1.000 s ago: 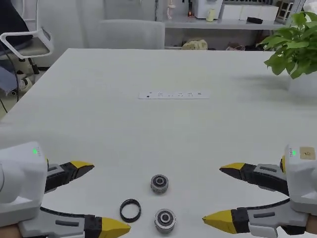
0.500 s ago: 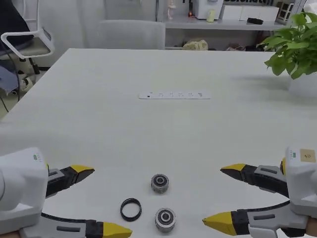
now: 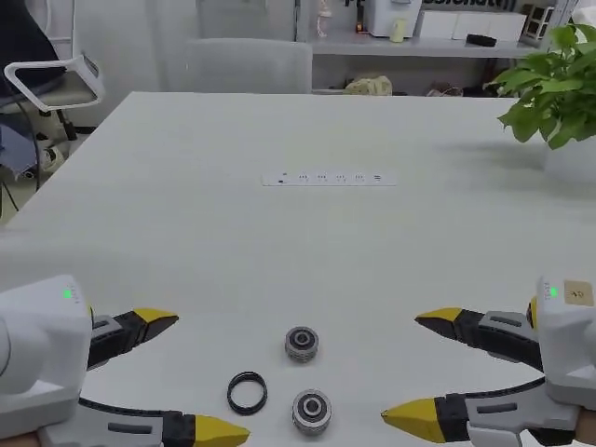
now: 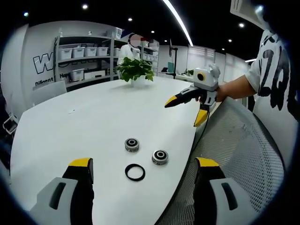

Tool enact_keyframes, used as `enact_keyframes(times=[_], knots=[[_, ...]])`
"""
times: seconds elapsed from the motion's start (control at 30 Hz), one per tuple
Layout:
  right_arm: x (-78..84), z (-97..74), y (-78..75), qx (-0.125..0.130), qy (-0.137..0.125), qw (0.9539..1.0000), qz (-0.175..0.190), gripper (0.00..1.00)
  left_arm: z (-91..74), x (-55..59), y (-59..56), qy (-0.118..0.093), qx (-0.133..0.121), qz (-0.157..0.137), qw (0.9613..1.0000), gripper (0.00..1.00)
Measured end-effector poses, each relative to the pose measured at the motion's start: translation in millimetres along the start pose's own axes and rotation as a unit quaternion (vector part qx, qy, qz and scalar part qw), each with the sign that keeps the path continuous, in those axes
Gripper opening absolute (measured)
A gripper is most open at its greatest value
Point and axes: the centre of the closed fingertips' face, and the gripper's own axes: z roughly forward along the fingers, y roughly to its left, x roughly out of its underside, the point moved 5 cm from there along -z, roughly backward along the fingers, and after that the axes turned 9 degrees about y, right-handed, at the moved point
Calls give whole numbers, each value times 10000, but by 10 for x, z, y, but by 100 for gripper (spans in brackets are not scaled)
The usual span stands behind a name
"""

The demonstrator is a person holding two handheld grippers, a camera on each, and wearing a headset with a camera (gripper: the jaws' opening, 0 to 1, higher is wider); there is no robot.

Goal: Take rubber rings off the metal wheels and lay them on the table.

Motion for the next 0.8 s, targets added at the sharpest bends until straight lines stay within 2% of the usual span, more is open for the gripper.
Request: enact_keyframes(times=[0.8], knots=[[5, 9, 5, -14, 24, 10000, 13, 73, -35, 13, -4, 10, -41, -25, 10000, 87]])
